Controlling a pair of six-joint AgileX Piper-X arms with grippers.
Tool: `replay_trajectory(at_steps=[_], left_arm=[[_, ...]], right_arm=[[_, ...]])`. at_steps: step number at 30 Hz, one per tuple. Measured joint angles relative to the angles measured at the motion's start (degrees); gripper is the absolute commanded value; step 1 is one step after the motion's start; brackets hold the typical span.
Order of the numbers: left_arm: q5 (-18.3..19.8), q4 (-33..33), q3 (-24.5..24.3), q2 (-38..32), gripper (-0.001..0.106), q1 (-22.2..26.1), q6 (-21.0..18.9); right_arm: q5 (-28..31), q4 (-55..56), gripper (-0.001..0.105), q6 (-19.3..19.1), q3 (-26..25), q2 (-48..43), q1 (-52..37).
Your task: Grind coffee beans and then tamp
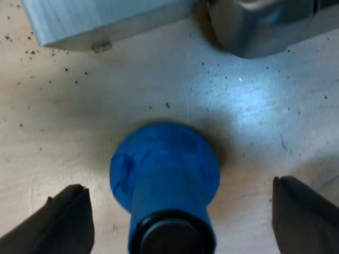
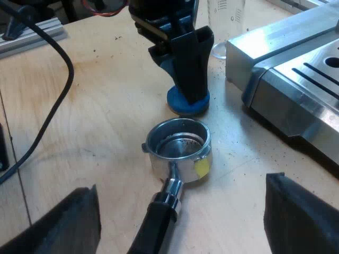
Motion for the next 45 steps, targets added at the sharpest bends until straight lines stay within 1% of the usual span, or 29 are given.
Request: replay_trajectory(at_steps=[2, 3, 5, 7, 8, 9, 11, 12, 13, 14, 15, 17, 18, 20, 23, 24, 25, 26, 30, 31, 35, 40, 43, 45], left_arm=[[-0.96, 1.00, 0.00, -1.49, 0.071, 0.00, 0.00], [-1.34, 1.18, 0.11, -2.36, 0.071, 0.00, 0.00], [-2.08, 1.46, 0.17, -7.61, 0.071, 0.00, 0.00], [-2.11, 1.46, 0.05, -10.88, 0.071, 0.00, 0.00], [-2.23, 1.61, 0.03, -14.08, 0.071, 0.00, 0.00], [-2.24, 1.65, 0.03, -15.42, 0.071, 0.00, 0.00], [-2.24, 1.74, 0.03, -20.56, 0.071, 0.00, 0.00], [-2.24, 1.74, 0.03, -21.51, 0.071, 0.00, 0.00], [-2.24, 1.89, 0.03, -23.92, 0.071, 0.00, 0.00], [-2.24, 2.16, 0.03, -27.97, 0.071, 0.00, -0.12], [-2.24, 2.24, 0.03, -28.93, 0.071, 0.00, -0.12], [-2.24, 2.81, 0.03, -34.08, 0.071, 0.00, -0.12], [-2.24, 3.21, 0.03, -36.01, 0.071, 0.00, -0.12], [-2.24, 3.92, 0.03, -41.22, 0.071, 0.00, -0.12], [-2.24, 3.90, -0.42, -47.31, 0.071, 0.00, -0.12], [-2.24, 3.90, -0.54, -47.93, 0.071, 0.00, -0.12], [-2.24, 3.90, -0.97, -49.66, 0.071, 0.00, -0.12], [-2.24, 4.21, -1.59, -51.51, 0.071, 0.00, -0.12], [-2.24, 4.55, -4.78, -55.66, 0.071, 0.00, -0.12], [-2.24, 4.55, -6.16, -56.39, 0.071, 0.00, -0.12], [-2.24, 4.55, -10.59, -56.60, 0.071, 0.00, -0.12], [-2.24, 4.43, -13.02, -56.60, 0.071, 0.00, -0.55], [-2.24, 4.56, -13.10, -56.60, 0.071, 0.00, -1.25], [-2.24, 4.56, -13.10, -56.34, 0.071, 0.00, -2.38]], right_arm=[[0.00, 0.00, 0.066, 1.18, 0.00, 0.00, 0.00], [0.62, 0.00, 0.066, 4.19, 0.00, 0.00, 0.00], [0.88, 0.00, 0.066, 4.85, 0.00, 0.00, 0.00], [0.93, 0.00, 0.066, 5.10, 0.00, 0.00, 0.00], [1.05, 0.17, 0.066, 5.50, 0.00, 0.00, 0.00], [1.05, 0.69, 0.066, 6.25, -0.28, 0.00, 0.00], [0.68, 3.69, 0.066, 11.18, -2.06, 0.00, 0.00], [0.39, 4.46, 0.066, 11.45, -2.56, 0.00, 0.00], [-0.62, 7.19, 0.066, 12.32, -4.46, 0.00, 0.00], [-1.70, 9.64, 0.066, 12.55, -6.31, 0.00, 0.00], [-1.89, 10.25, 0.066, 12.62, -6.68, 0.00, 0.00], [-3.39, 16.16, 0.066, 12.85, -10.82, 0.00, 0.00], [-3.50, 17.24, 0.066, 12.85, -11.60, 0.00, 0.00], [-4.13, 23.23, 0.066, 12.96, -16.14, 0.00, 0.00], [-4.13, 28.56, 0.066, 13.22, -19.90, 0.00, 0.00], [-4.13, 28.56, 0.066, 13.22, -19.90, 0.00, 0.00], [-4.13, 35.12, 0.066, 13.20, -24.48, 0.00, -0.14], [-4.13, 38.82, 0.066, 13.20, -26.91, 0.00, -0.50], [-4.13, 48.02, 0.066, 13.20, -33.59, 0.00, -2.86], [-4.13, 50.90, 0.066, 12.46, -35.39, 0.00, -4.18], [-4.13, 60.01, 0.066, 11.30, -39.95, 0.00, -10.20], [-4.13, 67.25, 0.066, 10.69, -42.85, -0.40, -19.93], [-4.13, 69.15, 0.066, 10.69, -42.94, -2.35, -26.18], [-4.13, 70.39, 0.066, 10.69, -42.94, -4.33, -30.11]])
